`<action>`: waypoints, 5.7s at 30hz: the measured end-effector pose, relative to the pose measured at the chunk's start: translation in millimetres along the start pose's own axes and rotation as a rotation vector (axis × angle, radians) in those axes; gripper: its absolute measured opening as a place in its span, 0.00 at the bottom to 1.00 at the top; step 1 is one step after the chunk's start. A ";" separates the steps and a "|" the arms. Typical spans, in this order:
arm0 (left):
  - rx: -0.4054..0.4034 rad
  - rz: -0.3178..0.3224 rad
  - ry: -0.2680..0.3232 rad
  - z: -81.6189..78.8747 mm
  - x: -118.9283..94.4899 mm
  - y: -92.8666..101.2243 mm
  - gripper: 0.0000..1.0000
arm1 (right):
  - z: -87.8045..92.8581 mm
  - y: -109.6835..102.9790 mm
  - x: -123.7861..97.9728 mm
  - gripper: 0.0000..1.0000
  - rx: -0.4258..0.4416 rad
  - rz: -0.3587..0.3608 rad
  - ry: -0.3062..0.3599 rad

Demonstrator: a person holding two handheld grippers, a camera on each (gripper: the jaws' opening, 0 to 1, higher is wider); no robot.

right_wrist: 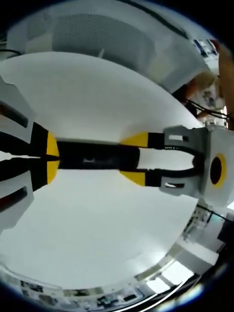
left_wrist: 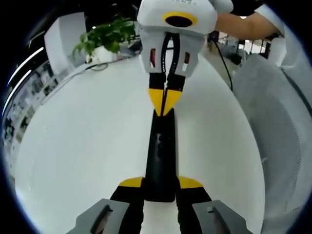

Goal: Press the specified remote control buttons in sequence, fully releasing each button before pressing the next.

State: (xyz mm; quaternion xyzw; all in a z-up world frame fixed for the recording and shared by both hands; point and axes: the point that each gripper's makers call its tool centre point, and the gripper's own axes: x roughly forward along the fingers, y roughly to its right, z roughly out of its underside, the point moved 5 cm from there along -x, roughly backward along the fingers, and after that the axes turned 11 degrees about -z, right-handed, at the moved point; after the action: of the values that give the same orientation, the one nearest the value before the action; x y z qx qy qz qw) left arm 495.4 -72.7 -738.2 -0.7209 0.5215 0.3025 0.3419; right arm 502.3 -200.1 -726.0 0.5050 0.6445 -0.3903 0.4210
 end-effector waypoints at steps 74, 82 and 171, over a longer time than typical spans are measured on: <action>0.000 -0.006 -0.012 -1.0 0.5 0.4 0.24 | -17.9 1.3 -11.5 0.00 -0.034 0.059 0.071; 0.002 -0.007 -0.011 -1.2 0.7 0.5 0.24 | -16.6 1.5 -6.6 0.00 -0.032 0.046 0.068; 0.001 -0.016 -0.004 -1.0 0.2 0.5 0.24 | -26.5 0.5 -3.3 0.00 -0.022 0.054 0.100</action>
State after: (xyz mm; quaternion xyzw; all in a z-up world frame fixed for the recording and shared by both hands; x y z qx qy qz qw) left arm 495.0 -73.8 -737.9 -0.7241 0.5152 0.3009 0.3460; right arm 499.3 -176.5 -713.9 0.5366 0.6550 -0.3460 0.4041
